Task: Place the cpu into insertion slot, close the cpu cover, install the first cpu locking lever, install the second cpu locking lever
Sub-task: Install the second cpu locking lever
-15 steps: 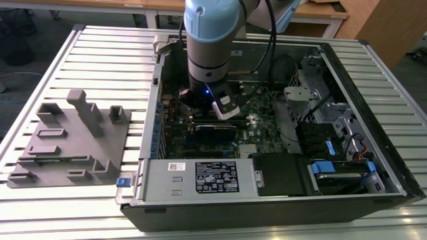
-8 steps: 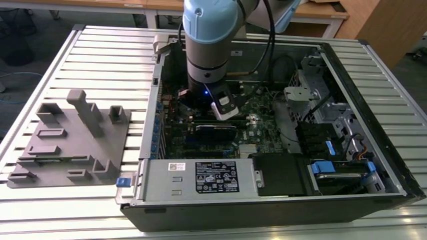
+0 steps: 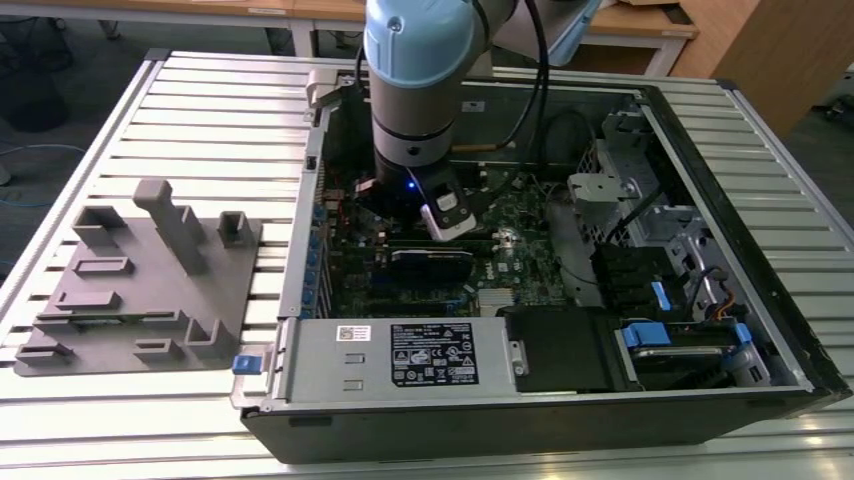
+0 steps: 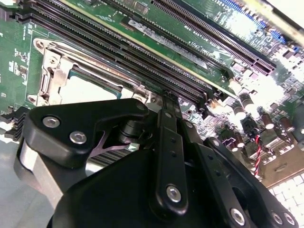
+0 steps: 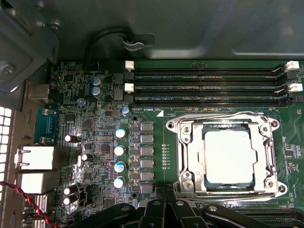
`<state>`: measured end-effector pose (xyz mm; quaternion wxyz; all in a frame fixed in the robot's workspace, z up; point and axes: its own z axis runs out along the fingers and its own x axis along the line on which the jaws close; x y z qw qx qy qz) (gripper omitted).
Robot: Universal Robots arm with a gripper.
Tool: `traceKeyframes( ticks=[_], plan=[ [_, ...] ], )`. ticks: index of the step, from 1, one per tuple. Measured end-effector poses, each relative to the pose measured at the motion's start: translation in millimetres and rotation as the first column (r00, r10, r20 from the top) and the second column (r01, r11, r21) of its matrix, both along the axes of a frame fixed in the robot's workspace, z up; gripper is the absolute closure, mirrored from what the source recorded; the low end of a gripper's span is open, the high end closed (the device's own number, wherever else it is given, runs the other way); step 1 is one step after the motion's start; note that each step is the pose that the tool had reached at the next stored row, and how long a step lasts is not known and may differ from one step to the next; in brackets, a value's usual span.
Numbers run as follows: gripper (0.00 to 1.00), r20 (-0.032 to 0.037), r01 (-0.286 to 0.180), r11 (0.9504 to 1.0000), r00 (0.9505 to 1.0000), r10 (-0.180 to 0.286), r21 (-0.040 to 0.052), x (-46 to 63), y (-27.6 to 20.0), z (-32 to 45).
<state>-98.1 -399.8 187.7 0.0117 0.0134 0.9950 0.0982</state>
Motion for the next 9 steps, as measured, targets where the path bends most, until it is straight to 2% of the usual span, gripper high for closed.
traceKeyframes(
  ticks=[9],
  plan=[
    [0.89,0.0006,0.0,1.0,1.0,0.0,0.0009,0.2,0.7,3.0]
  ],
)
